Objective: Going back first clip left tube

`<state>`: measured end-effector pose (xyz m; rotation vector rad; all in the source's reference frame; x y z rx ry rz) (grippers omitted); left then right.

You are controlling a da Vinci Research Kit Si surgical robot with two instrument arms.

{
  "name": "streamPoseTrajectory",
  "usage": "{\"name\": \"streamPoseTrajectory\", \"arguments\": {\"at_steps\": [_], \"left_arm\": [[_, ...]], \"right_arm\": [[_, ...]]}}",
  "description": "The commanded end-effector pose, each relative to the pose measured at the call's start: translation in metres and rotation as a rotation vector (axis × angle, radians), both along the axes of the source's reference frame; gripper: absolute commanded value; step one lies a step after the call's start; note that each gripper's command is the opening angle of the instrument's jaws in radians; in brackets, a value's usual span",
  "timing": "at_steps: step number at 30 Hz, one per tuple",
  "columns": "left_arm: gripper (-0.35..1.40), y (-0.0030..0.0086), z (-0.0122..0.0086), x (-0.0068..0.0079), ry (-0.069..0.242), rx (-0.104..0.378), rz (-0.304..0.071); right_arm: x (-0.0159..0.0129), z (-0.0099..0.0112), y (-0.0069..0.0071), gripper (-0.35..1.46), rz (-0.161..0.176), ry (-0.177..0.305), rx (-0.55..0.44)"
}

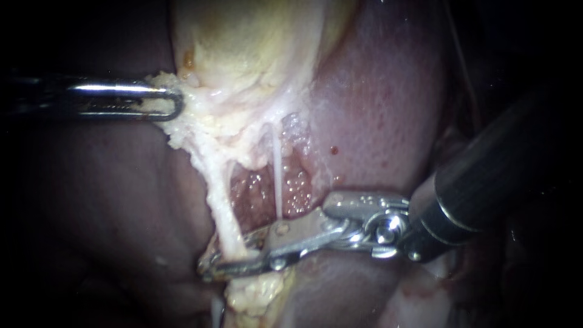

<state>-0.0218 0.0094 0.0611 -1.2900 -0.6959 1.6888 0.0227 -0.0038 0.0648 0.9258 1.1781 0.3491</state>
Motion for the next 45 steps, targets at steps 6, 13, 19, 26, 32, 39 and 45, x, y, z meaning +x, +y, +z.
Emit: {"name": "streamPoseTrajectory", "arguments": {"at_steps": [6,13,19,26,32,39,45], "left_arm": [[-0.35,0.0,-0.0001,0.0,0.001,-0.001,-0.001],[-0.35,-0.0001,0.0,0.0,0.001,-0.001,-0.001],[-0.35,-0.0002,0.0,0.0,0.001,-0.001,-0.001],[-0.35,-0.0002,0.0,0.0,0.001,-0.001,0.0],[-0.35,-0.0002,0.0,0.0002,0.001,-0.001,0.0],[-0.35,-0.0003,-0.0001,0.0004,0.0,-0.001,0.001],[-0.35,-0.0003,-0.0001,0.0005,0.0,-0.001,0.002]], "right_arm": [[0.001,0.0003,0.0001,0.39,0.009,0.012,-0.006],[0.0012,0.002,0.0007,0.45,0.043,0.018,-0.06],[0.0007,0.0038,0.0027,0.5,0.142,-0.005,-0.178],[-0.0008,0.0041,0.0031,0.5,0.167,-0.003,-0.262],[-0.0044,0.0021,0.0036,0.5,0.144,0.041,-0.348],[-0.0107,-0.0006,0.0046,0.5,0.15,0.061,-0.432],[-0.0147,-0.0019,0.0056,0.5,0.187,0.032,-0.463]]}}
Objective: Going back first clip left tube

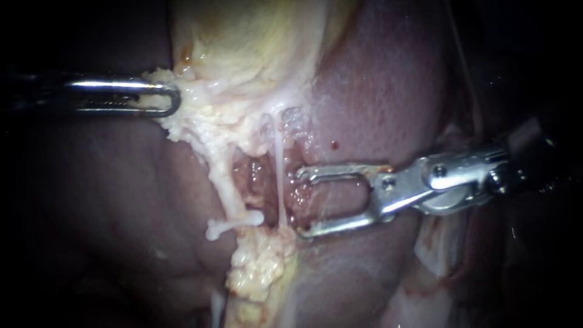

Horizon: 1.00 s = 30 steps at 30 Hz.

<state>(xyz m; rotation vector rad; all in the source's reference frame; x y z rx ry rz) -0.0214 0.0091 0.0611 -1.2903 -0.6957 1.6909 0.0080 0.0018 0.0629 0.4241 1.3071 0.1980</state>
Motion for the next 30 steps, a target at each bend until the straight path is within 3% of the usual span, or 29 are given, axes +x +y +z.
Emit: {"name": "streamPoseTrajectory", "arguments": {"at_steps": [1,5,12,15,23,30], "left_arm": [[-0.35,0.0,0.0,0.0,-0.001,0.0,0.0],[-0.35,0.0,0.0,0.0,-0.001,0.0,0.0],[-0.35,-0.0002,0.0004,-0.0005,0.002,-0.003,-0.002],[-0.35,-0.0007,0.0013,-0.0014,0.008,-0.01,-0.009],[-0.35,-0.0016,0.0046,-0.0049,0.016,-0.023,0.019],[-0.35,-0.0019,0.0055,-0.0058,0.016,-0.027,0.025]], "right_arm": [[-0.0006,-0.0003,0.0002,0.5,0.01,-0.006,0.0],[-0.002,-0.0008,0.0006,0.5,0.026,-0.012,0.001],[-0.0029,-0.001,0.0005,0.5,0.008,-0.029,-0.001],[-0.003,-0.0011,0.0004,0.5,-0.003,-0.046,-0.004],[-0.003,-0.0011,0.0004,0.5,-0.006,-0.051,-0.005],[-0.003,-0.0011,0.0004,0.5,-0.009,-0.05,-0.004]]}}
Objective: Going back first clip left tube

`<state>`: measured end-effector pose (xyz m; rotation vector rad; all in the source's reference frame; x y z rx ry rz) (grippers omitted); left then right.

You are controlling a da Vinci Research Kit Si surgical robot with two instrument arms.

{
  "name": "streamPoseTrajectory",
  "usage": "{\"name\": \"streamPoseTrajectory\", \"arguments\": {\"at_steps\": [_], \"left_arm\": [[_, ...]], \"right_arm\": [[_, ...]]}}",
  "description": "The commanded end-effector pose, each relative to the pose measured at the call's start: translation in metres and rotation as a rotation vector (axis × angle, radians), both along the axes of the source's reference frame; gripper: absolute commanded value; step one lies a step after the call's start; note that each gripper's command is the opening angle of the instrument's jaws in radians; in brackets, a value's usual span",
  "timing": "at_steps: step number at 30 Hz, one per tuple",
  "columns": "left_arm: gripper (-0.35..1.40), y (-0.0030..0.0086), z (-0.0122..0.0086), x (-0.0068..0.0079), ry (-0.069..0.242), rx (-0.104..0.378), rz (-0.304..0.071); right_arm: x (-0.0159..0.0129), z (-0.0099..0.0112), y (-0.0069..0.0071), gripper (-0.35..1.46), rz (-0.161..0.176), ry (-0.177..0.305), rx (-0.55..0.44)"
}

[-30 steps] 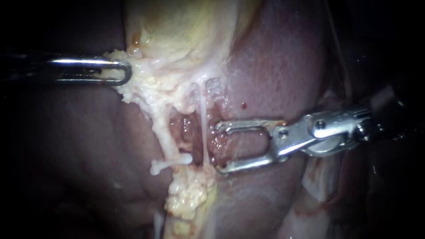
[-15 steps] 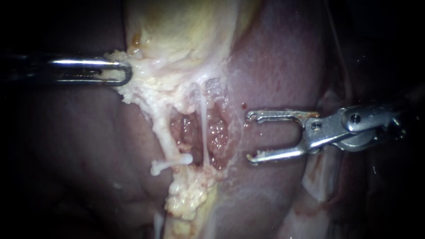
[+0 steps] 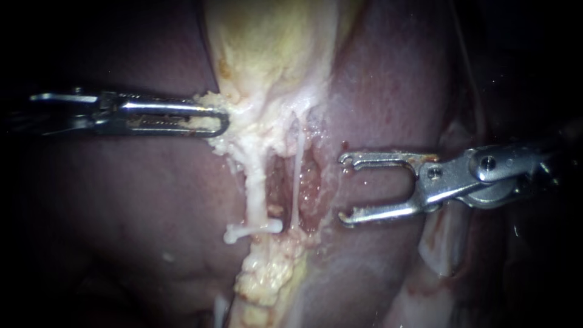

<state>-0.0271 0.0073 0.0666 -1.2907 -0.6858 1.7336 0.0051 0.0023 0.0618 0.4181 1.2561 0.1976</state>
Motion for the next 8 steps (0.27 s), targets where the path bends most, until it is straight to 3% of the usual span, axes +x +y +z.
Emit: {"name": "streamPoseTrajectory", "arguments": {"at_steps": [1,8], "left_arm": [[-0.35,0.0,0.0,0.0,0.001,-0.001,-0.001],[-0.35,0.0,-0.0001,0.0004,-0.001,0.0,0.002]], "right_arm": [[0.0,0.0,0.0,0.5,-0.001,0.001,0.0],[0.0001,0.0,0.0,0.5,-0.013,0.007,0.005]]}}
